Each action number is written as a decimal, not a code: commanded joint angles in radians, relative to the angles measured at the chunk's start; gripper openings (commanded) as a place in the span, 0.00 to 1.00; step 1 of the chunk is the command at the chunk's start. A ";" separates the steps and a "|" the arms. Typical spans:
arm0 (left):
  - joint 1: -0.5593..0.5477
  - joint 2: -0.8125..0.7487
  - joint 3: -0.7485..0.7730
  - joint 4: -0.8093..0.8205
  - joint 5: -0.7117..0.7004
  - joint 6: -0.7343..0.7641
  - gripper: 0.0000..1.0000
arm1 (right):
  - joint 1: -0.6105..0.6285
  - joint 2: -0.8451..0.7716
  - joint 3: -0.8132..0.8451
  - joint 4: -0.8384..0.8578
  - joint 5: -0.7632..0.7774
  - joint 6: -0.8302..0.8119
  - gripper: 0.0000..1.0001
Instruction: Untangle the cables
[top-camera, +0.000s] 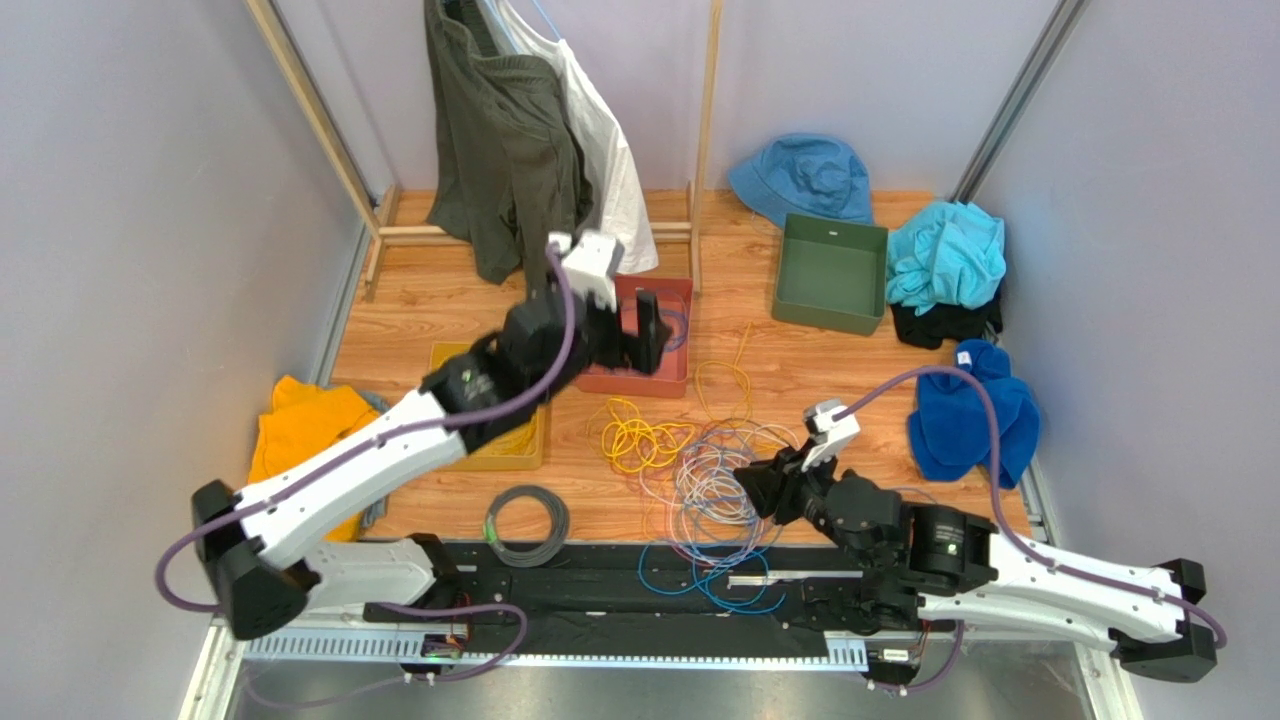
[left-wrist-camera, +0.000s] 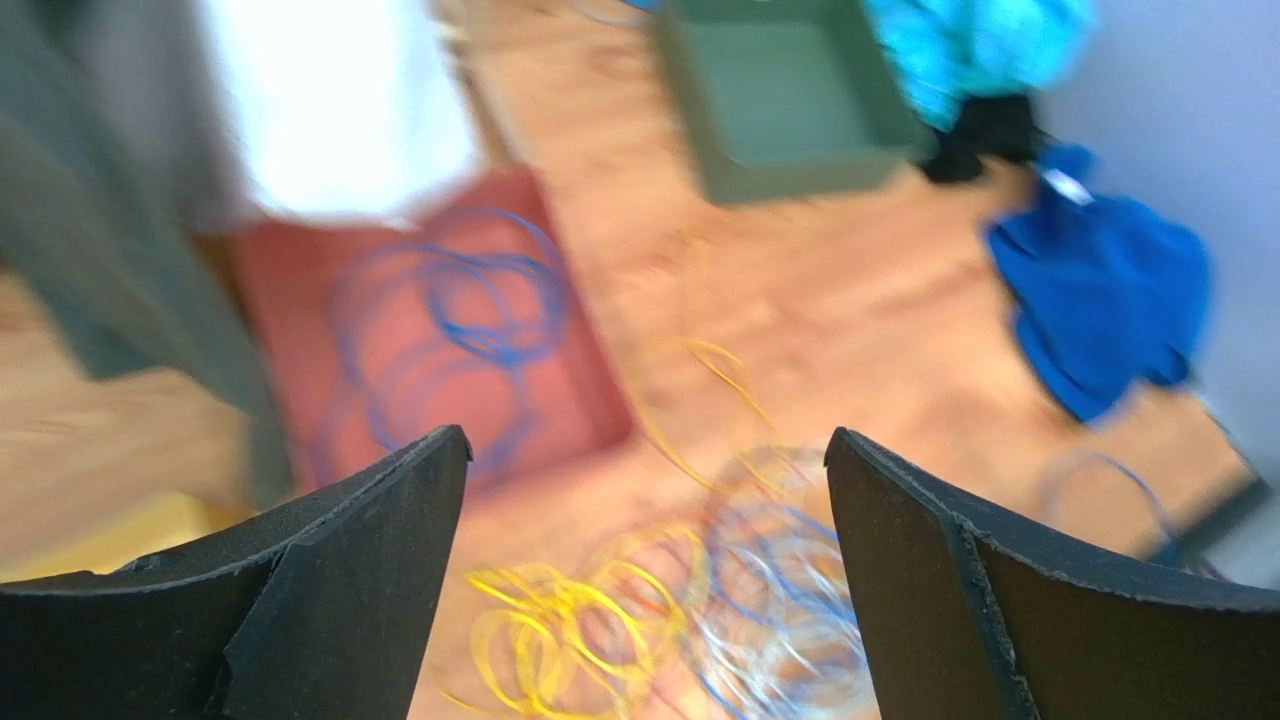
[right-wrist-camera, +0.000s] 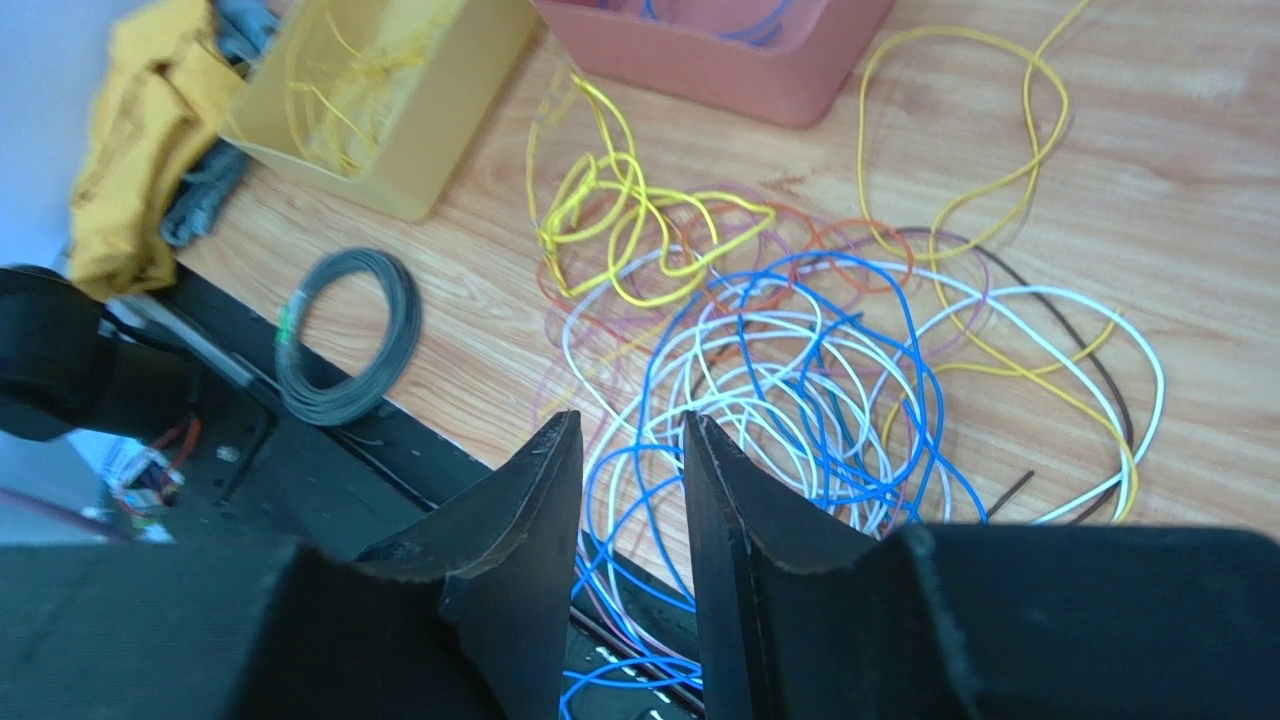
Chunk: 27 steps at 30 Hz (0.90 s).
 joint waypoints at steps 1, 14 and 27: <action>-0.151 -0.144 -0.254 0.040 -0.075 -0.167 0.98 | 0.003 0.083 -0.051 0.100 -0.003 0.043 0.36; -0.470 -0.402 -0.636 0.004 -0.256 -0.436 0.93 | 0.112 0.626 0.006 0.259 -0.225 0.131 0.35; -0.493 -0.498 -0.704 -0.032 -0.277 -0.462 0.93 | 0.180 0.867 0.068 0.301 -0.145 0.237 0.33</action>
